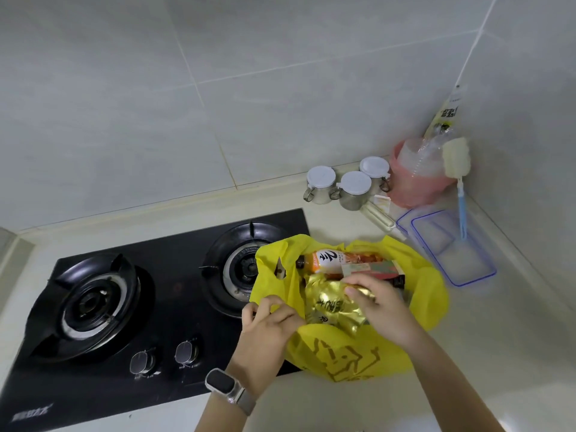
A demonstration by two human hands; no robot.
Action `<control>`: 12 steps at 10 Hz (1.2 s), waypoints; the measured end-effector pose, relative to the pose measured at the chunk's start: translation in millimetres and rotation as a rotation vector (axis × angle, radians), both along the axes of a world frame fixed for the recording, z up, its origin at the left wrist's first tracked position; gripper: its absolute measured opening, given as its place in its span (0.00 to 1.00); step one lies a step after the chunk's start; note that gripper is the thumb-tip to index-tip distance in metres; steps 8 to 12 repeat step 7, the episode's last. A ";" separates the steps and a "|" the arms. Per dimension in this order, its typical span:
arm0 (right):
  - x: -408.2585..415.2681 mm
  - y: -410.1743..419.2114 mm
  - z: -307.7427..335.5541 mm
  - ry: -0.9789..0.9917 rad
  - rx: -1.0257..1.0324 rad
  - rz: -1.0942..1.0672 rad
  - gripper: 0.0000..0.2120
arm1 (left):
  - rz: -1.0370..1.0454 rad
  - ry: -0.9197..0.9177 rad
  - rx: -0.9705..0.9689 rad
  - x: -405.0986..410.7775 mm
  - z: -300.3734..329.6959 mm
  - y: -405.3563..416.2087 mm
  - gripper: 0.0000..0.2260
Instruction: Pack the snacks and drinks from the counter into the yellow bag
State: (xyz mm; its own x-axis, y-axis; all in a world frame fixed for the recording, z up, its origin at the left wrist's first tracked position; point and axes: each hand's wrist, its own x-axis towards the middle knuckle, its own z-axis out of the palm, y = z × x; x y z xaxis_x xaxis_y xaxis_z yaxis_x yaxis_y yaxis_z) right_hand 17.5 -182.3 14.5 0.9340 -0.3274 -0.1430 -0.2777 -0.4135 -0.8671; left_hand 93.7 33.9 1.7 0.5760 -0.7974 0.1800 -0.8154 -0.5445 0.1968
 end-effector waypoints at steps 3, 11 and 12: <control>7.2 16.5 -31.4 0.259 -0.369 0.340 0.11 | 0.036 0.117 -0.079 -5.2 0.6 -11.5 0.18; -50.2 -1.5 -10.3 0.048 -0.349 0.051 0.11 | 0.106 0.486 -0.234 -8.5 21.5 -23.4 0.19; -50.2 -1.5 -10.3 0.048 -0.349 0.051 0.11 | 0.106 0.486 -0.234 -8.5 21.5 -23.4 0.19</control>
